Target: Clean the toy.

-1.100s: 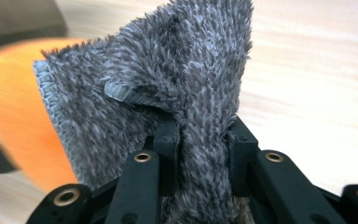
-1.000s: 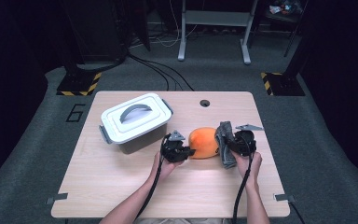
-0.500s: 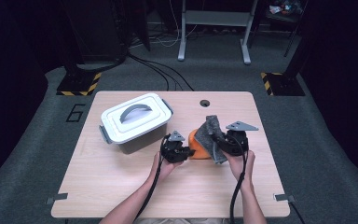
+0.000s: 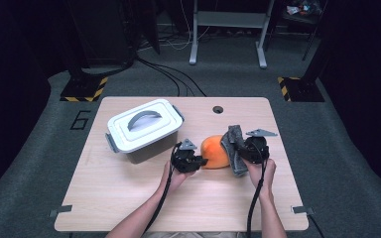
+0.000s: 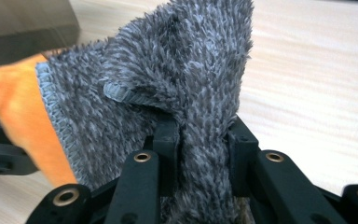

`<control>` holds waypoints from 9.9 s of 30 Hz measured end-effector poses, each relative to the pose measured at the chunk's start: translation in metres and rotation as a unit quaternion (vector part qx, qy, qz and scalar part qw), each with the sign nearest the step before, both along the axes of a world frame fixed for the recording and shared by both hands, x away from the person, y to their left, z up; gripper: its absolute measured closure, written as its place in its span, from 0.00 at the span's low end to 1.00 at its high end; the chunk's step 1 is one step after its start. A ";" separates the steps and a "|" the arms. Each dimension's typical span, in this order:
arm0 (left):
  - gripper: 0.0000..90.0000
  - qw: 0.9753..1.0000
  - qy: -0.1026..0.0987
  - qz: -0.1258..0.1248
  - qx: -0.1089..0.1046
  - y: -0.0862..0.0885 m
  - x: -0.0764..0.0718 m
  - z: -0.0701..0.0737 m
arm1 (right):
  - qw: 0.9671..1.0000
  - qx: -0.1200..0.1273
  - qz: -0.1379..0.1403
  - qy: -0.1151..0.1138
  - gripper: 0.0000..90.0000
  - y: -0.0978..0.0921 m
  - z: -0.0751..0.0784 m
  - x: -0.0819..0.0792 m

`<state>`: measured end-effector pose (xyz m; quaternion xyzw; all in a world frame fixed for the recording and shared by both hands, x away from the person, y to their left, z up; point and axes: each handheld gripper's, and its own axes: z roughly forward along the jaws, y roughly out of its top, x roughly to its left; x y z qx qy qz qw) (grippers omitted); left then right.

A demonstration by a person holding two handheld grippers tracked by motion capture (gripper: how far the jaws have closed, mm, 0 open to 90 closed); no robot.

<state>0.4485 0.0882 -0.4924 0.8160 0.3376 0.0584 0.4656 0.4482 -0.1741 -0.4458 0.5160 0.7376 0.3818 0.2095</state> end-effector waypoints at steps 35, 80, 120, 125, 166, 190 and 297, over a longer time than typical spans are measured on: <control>0.60 0.999 0.025 0.013 0.031 -0.002 0.002 -0.027 | 1.000 0.001 -0.024 0.017 0.78 -0.012 -0.014 0.004; 0.93 0.992 -0.073 -0.058 0.090 -0.002 0.001 0.060 | 0.995 0.050 0.071 -0.055 0.78 0.026 0.041 -0.023; 0.81 0.995 -0.092 -0.006 0.042 -0.013 0.000 0.031 | 0.996 0.012 0.063 -0.064 0.79 0.041 0.031 -0.018; 0.81 0.993 -0.098 -0.034 0.054 -0.013 -0.002 0.038 | 0.997 0.006 0.050 -0.060 0.79 0.035 0.029 -0.015; 0.79 0.990 -0.113 -0.060 0.064 -0.017 -0.005 0.035 | 0.995 0.020 0.077 -0.056 0.80 0.036 0.035 -0.017; 0.59 0.992 -0.107 -0.044 0.056 -0.016 -0.006 0.032 | 0.999 0.041 -0.004 -0.004 0.80 0.001 0.002 0.013; 0.75 0.986 -0.142 -0.045 0.071 -0.021 -0.008 0.028 | 0.995 0.033 0.015 -0.092 0.79 -0.011 0.057 -0.031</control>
